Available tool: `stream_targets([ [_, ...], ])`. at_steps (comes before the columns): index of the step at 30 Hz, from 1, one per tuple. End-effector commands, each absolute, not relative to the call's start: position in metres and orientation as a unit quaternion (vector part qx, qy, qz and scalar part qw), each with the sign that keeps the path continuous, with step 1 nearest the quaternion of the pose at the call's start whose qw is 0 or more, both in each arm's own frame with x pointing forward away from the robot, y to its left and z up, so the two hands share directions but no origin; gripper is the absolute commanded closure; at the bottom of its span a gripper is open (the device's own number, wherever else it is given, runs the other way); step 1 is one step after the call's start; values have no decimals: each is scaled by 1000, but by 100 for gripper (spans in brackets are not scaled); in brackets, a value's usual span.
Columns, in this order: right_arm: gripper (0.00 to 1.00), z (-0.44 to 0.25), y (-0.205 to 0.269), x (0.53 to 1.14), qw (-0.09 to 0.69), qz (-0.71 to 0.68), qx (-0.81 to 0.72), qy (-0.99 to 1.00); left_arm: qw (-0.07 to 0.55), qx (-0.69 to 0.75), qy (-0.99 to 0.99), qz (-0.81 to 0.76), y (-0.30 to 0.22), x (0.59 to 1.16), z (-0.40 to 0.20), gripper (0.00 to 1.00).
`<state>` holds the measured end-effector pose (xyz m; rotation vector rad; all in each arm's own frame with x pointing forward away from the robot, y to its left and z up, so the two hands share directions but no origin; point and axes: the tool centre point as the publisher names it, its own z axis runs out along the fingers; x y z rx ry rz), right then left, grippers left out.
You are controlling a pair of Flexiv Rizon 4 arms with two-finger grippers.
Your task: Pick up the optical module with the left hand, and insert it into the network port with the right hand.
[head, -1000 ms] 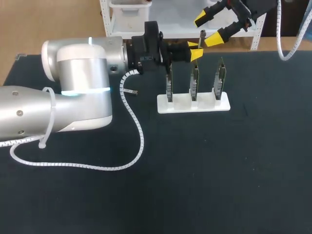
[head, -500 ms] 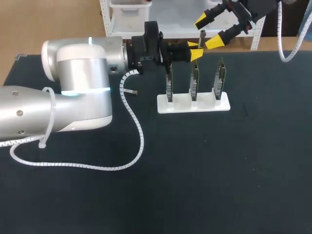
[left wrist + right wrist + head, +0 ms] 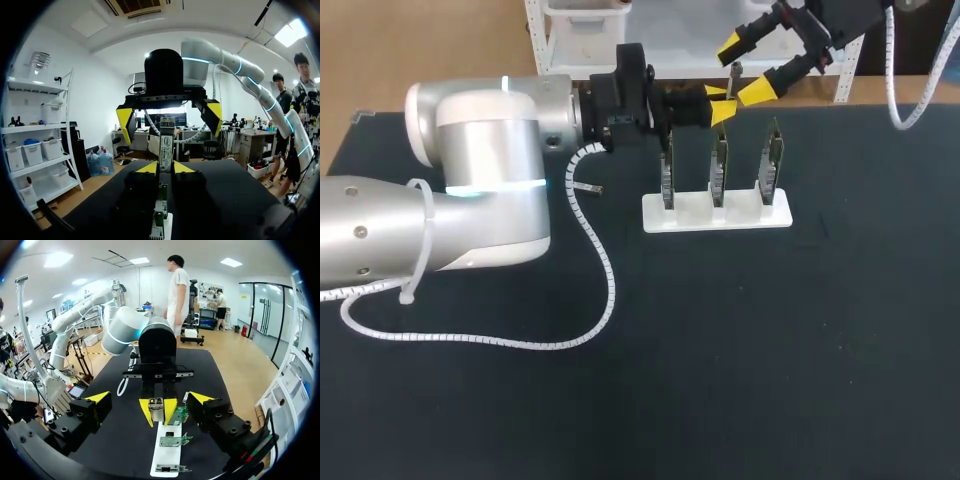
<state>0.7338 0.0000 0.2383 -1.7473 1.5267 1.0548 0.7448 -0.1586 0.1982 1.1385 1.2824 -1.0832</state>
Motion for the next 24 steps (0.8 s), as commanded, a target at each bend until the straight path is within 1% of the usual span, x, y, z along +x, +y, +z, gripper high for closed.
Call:
stream_targets([
  [1,0,238,0,736,291,397,-656,572,529,476,537,-453,-158,745,198,100],
  [24,0,241,3,740,289,385,-654,583,529,476,537,-453,-158,745,198,100],
])
